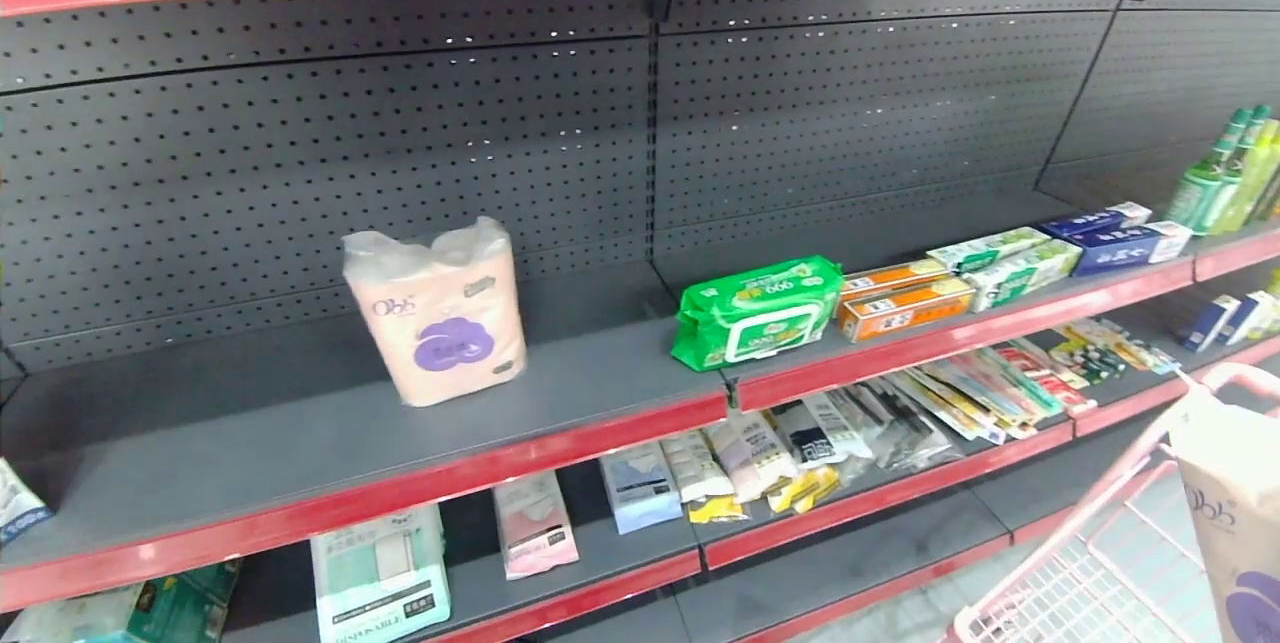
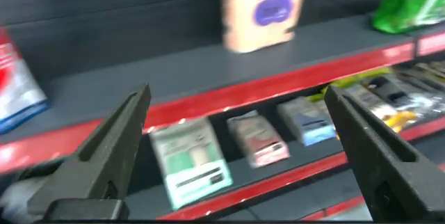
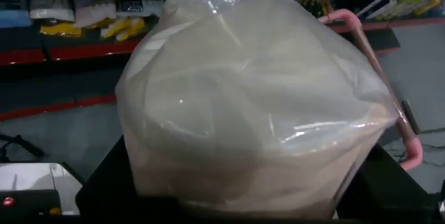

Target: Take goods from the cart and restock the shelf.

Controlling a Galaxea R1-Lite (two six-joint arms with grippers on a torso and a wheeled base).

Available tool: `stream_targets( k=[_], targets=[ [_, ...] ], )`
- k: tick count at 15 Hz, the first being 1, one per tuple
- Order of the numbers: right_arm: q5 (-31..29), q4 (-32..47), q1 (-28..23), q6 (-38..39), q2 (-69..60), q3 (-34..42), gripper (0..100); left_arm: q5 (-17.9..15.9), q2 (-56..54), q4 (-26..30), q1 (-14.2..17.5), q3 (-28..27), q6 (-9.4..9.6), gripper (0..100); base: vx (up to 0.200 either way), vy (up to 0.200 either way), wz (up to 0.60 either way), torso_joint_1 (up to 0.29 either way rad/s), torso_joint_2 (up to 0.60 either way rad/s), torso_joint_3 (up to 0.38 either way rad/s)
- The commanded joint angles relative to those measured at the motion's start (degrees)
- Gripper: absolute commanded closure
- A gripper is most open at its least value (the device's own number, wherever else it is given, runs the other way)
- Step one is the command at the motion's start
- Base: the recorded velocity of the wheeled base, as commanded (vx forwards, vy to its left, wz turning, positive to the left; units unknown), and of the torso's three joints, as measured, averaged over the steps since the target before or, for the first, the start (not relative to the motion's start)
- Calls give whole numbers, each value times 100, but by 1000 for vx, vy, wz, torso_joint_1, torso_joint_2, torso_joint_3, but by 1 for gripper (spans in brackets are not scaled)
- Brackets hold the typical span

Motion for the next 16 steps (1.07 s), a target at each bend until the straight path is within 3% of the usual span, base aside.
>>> stream_targets(
  k=[1,7,16],
  targets=[
    [3,-1,1,-1,10,6,100,0,7,2,2,1,0,0,0,0,600,2,2,2],
    [-14,16,-7,-19,-69,15,100,0,7,2,2,1,0,0,0,0,600,4,2,3],
    [39,-28,-51,289,-631,182,100,0,95,2,-7,1,-62,0,0,0,0,0,0,0]
  ],
)
